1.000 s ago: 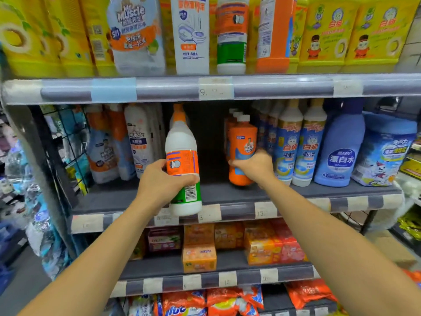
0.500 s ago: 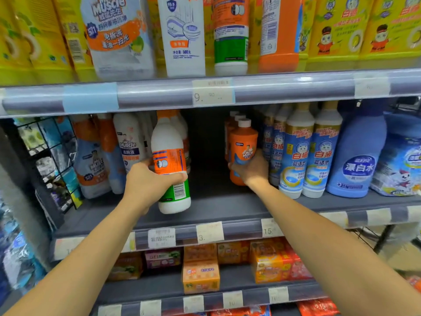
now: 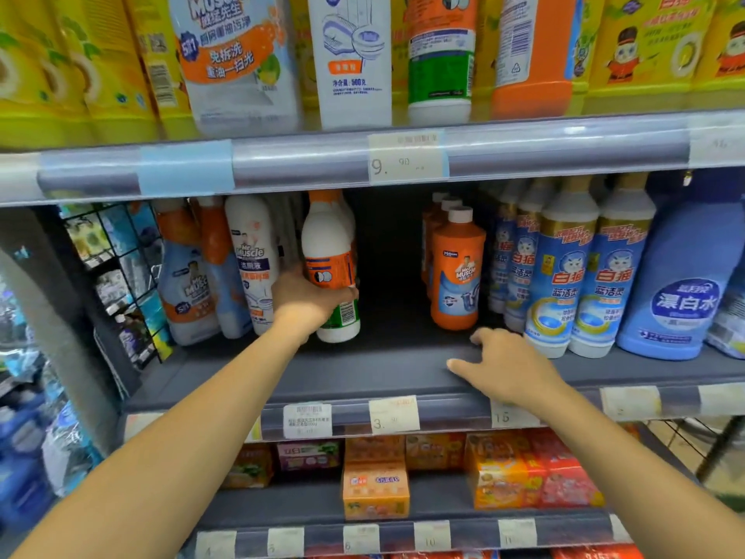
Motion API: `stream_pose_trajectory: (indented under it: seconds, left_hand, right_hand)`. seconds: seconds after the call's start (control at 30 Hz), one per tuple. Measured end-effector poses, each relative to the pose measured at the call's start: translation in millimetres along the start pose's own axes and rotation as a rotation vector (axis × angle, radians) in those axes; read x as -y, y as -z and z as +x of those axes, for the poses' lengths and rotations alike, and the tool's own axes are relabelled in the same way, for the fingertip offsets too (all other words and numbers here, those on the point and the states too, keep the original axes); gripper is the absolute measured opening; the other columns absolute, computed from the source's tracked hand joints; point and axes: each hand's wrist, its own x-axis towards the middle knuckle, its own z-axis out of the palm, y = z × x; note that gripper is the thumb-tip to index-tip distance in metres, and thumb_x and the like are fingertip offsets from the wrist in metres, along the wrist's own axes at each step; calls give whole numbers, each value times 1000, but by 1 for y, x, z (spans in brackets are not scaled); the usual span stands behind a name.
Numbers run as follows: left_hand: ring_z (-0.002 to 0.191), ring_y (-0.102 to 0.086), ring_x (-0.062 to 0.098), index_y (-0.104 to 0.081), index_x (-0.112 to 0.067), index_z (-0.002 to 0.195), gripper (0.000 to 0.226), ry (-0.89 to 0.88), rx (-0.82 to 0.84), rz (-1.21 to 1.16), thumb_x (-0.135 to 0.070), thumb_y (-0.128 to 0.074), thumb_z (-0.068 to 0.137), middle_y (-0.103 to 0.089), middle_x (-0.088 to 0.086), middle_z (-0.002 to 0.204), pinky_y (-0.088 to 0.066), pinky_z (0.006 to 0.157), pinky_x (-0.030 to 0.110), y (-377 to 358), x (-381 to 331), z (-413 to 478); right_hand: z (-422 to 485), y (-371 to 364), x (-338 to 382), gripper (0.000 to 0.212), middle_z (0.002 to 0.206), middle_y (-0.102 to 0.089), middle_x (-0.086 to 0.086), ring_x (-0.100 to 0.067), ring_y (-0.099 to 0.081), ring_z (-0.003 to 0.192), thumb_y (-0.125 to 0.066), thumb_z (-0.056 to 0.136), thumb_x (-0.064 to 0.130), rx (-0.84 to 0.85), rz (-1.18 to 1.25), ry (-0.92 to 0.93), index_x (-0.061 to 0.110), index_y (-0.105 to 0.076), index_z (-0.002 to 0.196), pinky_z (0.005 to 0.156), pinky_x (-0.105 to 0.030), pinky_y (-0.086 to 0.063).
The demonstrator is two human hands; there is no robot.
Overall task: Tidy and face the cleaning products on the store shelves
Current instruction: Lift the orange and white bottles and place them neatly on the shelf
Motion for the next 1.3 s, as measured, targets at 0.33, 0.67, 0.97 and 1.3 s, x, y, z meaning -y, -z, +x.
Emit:
stream_pose_trajectory:
  seconds: [0.33, 0.67, 0.97, 1.3]
  left_hand:
    - [98, -69, 20, -68, -18, 112, 68, 7, -30, 25, -31, -94, 50, -73, 6, 111, -56, 87, 38, -17, 17, 14]
    - [105, -67, 25, -65, -13, 118, 68, 39, -34, -28, -22, -93, 56, -70, 9, 117, -54, 93, 47, -24, 18, 23]
    - [113, -63, 28, -59, -11, 126, 74, 30, 1, -26, -21, -92, 60, -66, 10, 125, -50, 98, 48, -20, 19, 24]
    - [115, -59, 29, -58, -13, 131, 66, 167, 241, 112, -35, -84, 74, -63, 10, 130, -48, 100, 41, -14, 25, 0]
  right_hand:
    - [-23, -28, -5, 60, 113, -63, 4, -17, -55, 110, -25, 91, 61, -293, -172, 131, 22, -64, 114, 82, -33, -47]
    - [-25, -33, -6, 58, 117, -67, 0, -18, -60, 111, -30, 91, 58, -363, -164, 117, 21, -67, 117, 84, -31, -48]
    - [-26, -31, -4, 57, 110, -69, 1, -17, -62, 103, -29, 91, 57, -358, -174, 112, 21, -69, 113, 79, -31, -50]
    - [-22, -28, -2, 67, 110, -63, 5, -16, -56, 103, -14, 87, 60, -283, -190, 105, 23, -64, 113, 81, -33, -45]
